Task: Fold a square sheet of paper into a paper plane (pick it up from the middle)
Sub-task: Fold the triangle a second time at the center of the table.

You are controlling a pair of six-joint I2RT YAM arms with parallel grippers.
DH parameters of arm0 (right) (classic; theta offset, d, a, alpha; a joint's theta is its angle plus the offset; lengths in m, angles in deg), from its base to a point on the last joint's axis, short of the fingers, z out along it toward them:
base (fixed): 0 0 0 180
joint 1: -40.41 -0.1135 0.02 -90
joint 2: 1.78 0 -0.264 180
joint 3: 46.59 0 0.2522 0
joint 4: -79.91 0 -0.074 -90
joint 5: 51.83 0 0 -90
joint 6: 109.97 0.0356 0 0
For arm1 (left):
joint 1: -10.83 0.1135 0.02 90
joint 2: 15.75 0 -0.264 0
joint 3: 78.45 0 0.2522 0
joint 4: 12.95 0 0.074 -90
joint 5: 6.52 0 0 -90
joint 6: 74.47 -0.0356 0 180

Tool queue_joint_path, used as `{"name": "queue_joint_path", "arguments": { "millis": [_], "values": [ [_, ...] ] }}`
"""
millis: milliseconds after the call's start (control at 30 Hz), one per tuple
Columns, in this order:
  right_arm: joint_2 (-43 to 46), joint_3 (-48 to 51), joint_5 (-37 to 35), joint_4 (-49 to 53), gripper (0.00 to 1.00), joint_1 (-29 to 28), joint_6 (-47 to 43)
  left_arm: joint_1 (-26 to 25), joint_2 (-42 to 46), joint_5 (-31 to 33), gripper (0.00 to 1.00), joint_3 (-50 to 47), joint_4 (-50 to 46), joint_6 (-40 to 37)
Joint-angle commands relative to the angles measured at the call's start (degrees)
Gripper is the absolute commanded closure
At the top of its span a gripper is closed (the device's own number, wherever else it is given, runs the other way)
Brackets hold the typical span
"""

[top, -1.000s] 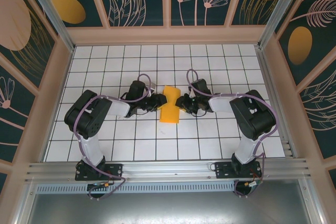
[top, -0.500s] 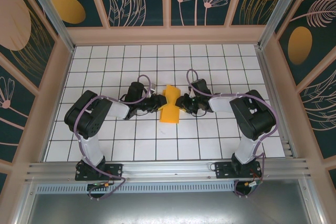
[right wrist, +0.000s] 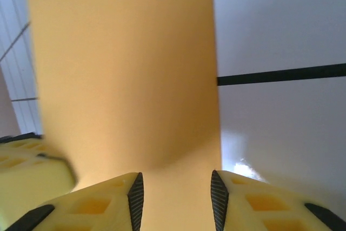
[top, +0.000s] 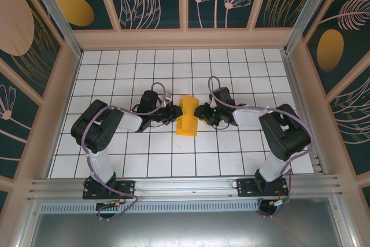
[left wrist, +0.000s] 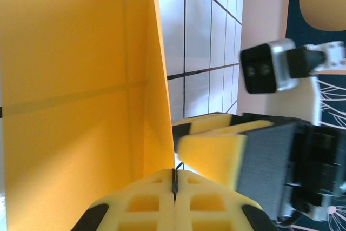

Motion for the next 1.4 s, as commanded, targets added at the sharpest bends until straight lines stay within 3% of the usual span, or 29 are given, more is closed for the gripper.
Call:
{"name": "queue_joint_path", "arguments": {
  "millis": [0, 200, 333, 400, 433, 500, 567, 633, 733, 900, 1100, 1367],
  "values": [
    [6.77, 1.08, -3.67, 1.04, 0.56, -0.29, -1.83, -0.31, 0.78, -0.02, 1.00, 0.11, 0.20, -1.20],
    [19.90, 6.60, -11.74, -3.50, 0.56, -0.94, -4.80, -0.32, 0.76, 0.06, 1.00, 0.52, -0.10, -1.46],
    [22.83, 10.11, -14.00, -5.36, 0.58, 0.12, -6.33, -0.28, 0.50, 0.12, 1.00, 1.46, -2.14, -2.59],
    [21.31, 9.92, -9.85, -3.29, 0.58, 3.21, -5.70, -0.28, 0.53, 0.38, 1.00, 1.86, -3.10, -3.04],
    [20.21, 10.56, -3.75, -5.41, 0.64, 5.27, -5.21, -0.24, 0.54, 0.40, 1.00, 2.13, -3.62, -3.22],
    [20.47, 12.97, -0.05, -9.85, 0.63, 4.86, -5.09, -0.25, 0.41, 0.68, 1.00, 2.63, -4.53, -3.26],
    [21.40, 11.67, -2.86, -7.29, 0.54, 0.06, -11.04, -0.25, 0.54, 0.62, 1.00, 2.73, -4.75, -3.09],
    [21.08, 6.67, -13.69, 0.53, 0.49, -9.27, -19.33, -0.25, 0.85, 1.05, 1.00, 2.88, -6.16, -3.54],
    [18.03, 2.80, -29.04, 5.87, 0.48, -21.24, -27.14, -0.32, 0.78, 1.29, 1.00, 3.01, -6.83, -3.70],
    [11.52, 1.31, -45.15, 5.99, 0.50, -32.84, -33.30, -0.30, 0.69, 1.12, 1.00, 3.44, -7.17, -3.50],
    [5.55, -2.14, -48.11, 8.40, 0.45, -35.57, -32.40, -0.27, 0.53, 1.40, 1.00, 3.55, -7.53, -2.97],
    [3.84, -1.65, -44.94, 6.66, 0.38, -35.31, -31.82, -0.31, 0.76, 1.20, 1.00, 3.58, -8.41, -3.04]
  ]
}}
